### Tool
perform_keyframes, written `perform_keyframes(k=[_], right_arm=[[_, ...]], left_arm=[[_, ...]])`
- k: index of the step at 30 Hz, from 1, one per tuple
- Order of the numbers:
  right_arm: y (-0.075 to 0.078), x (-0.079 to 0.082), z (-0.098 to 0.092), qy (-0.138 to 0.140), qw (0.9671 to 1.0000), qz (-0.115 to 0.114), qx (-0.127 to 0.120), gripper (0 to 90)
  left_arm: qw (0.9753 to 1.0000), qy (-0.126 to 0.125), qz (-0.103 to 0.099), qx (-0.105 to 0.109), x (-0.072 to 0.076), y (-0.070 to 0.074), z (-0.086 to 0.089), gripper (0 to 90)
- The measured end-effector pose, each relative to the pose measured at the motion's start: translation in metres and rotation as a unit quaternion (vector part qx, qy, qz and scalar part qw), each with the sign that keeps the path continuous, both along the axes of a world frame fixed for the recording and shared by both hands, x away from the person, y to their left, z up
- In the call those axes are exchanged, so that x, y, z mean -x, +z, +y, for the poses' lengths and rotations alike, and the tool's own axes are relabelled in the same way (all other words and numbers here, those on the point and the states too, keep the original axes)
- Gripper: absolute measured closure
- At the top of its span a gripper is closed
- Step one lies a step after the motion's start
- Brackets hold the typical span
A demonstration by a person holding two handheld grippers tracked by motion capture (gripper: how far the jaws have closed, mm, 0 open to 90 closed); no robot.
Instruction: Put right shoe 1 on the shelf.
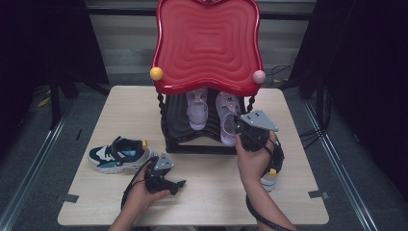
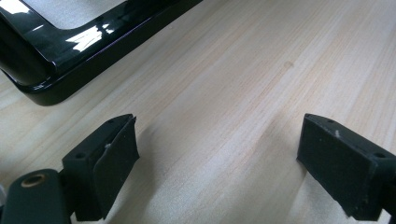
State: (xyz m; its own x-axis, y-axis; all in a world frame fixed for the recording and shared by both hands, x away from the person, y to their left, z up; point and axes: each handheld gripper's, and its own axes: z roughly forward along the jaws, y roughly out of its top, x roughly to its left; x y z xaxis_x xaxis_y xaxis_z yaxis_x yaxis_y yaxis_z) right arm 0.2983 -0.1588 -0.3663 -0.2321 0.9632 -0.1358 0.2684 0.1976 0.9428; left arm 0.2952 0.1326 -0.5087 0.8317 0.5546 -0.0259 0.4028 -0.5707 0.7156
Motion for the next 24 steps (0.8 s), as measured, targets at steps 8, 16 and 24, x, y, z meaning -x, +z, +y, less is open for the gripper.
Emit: perform_keyframes(k=[8,16,24], right_arm=[[-0.004,-0.008,0.007,-0.016,0.9997,-0.016,0.003,85.0],[-0.005,-0.018,0.011,-0.023,0.9994,-0.023,0.008,85.0],[-0.006,-0.027,0.016,-0.028,0.9991,-0.028,0.017,85.0]], left_arm=[[1.0,-0.001,0.0,0.0,0.0,0.0,0.0,11.4],[1.0,-0.002,0.0,0.002,0.0,0.0,0.0,11.2],[1.0,0.0,0.0,0.006,0.0,0.0,-0.001,11.1]])
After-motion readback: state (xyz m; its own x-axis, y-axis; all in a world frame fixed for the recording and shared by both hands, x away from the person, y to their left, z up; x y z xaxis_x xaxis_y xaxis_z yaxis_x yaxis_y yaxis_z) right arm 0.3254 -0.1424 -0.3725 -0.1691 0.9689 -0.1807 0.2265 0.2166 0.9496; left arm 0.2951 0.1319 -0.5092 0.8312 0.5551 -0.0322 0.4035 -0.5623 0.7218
